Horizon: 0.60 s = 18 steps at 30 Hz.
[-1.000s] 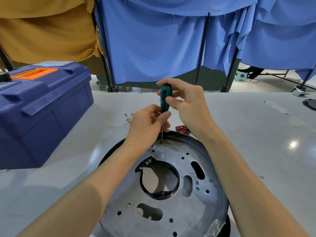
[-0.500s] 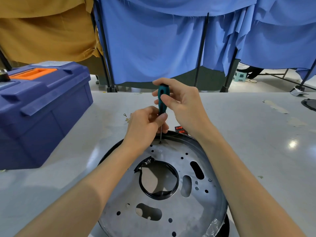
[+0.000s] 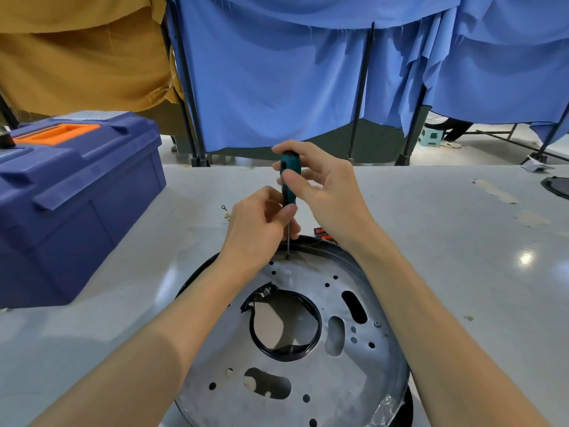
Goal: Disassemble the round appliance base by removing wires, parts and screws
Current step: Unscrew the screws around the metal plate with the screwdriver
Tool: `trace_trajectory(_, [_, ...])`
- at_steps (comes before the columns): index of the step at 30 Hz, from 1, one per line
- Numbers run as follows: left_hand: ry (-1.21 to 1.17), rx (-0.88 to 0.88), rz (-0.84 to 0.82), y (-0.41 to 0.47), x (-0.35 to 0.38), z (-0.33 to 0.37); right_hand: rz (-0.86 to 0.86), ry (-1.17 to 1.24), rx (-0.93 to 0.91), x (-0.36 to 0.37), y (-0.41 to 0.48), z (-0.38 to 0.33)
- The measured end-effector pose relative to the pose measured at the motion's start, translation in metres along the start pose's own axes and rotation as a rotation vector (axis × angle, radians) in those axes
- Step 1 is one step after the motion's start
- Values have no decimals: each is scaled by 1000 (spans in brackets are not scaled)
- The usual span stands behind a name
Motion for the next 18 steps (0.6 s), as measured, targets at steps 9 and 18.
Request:
trace_trajectory(9, [-15,22,-12,-2,-1,3,57,-37,-12,-6,4,0])
trace_trajectory(18, [45,20,2,-3,-1,4,36,-73,-17,2,0,0])
Point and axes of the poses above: each hand's wrist, its own y-axis towards the middle knuckle, its own x-axis out of the palm, z = x × y, the point moved 3 cm from there along y, towards the middle knuckle, and after that the axes turned 15 degrees about z, right-handed, at the moved point
